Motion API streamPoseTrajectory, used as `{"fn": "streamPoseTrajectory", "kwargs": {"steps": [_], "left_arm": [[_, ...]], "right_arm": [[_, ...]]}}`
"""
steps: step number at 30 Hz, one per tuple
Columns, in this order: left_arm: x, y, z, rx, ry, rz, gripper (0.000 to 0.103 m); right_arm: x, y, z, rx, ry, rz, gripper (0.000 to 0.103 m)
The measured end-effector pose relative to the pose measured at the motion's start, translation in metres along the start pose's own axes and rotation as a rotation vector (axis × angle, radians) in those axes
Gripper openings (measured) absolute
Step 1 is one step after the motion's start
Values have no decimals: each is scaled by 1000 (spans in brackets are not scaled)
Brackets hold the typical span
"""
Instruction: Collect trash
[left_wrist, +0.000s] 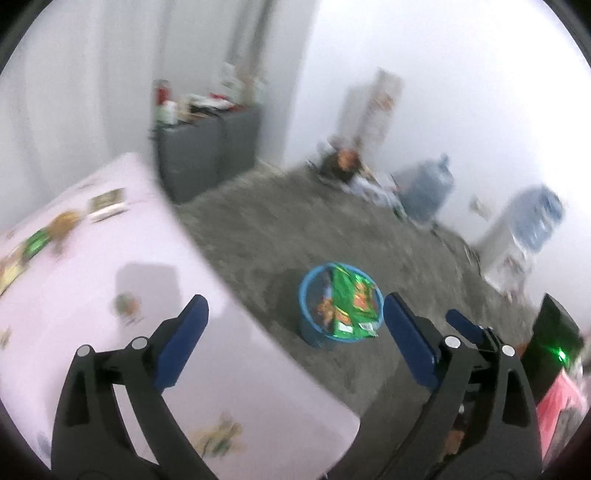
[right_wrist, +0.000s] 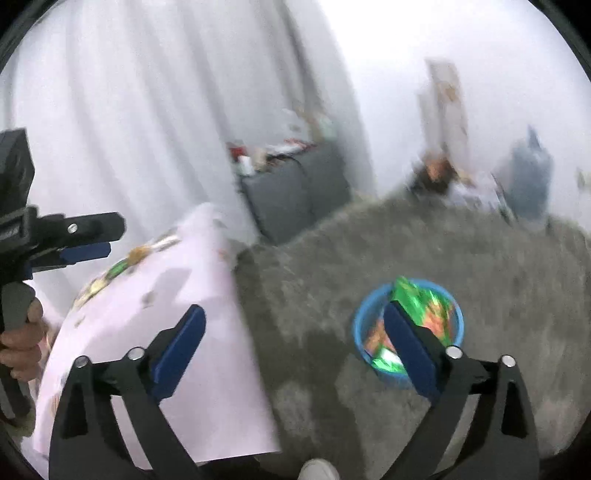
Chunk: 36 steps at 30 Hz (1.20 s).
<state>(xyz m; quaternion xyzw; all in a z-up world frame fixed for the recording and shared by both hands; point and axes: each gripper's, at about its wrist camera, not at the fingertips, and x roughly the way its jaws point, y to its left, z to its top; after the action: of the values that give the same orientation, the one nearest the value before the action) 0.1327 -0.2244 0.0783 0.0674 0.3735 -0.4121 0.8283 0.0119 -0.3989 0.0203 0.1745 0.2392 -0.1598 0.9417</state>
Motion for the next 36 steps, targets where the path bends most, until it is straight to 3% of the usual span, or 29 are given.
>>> {"fn": "streamPoseTrajectory", "kwargs": {"steps": [7, 10, 15, 19, 21, 28, 36], "left_arm": [[-92, 34, -60, -120, -123, 249, 94], [-112, 49, -85, -143, -111, 335, 94], [-137, 66, -115, -180, -101, 451, 94], [-148, 76, -142, -225, -113, 564, 94], [-142, 79, -151, -249, -97, 586, 94], [-116, 85, -192, -379, 88, 570, 94], [-120, 81, -209, -410, 111, 648, 94]], "right_arm": [[-37, 78, 2, -205, -22, 74, 97], [-51, 94, -3, -270, -36, 70, 97], [-60, 108, -12, -268, -46, 64, 97], [-49, 114, -26, -272, 16, 39, 97], [-42, 119, -39, -316, 80, 8, 97], [-31, 121, -74, -389, 286, -35, 97], [-28, 126, -89, -388, 327, -46, 97]]}}
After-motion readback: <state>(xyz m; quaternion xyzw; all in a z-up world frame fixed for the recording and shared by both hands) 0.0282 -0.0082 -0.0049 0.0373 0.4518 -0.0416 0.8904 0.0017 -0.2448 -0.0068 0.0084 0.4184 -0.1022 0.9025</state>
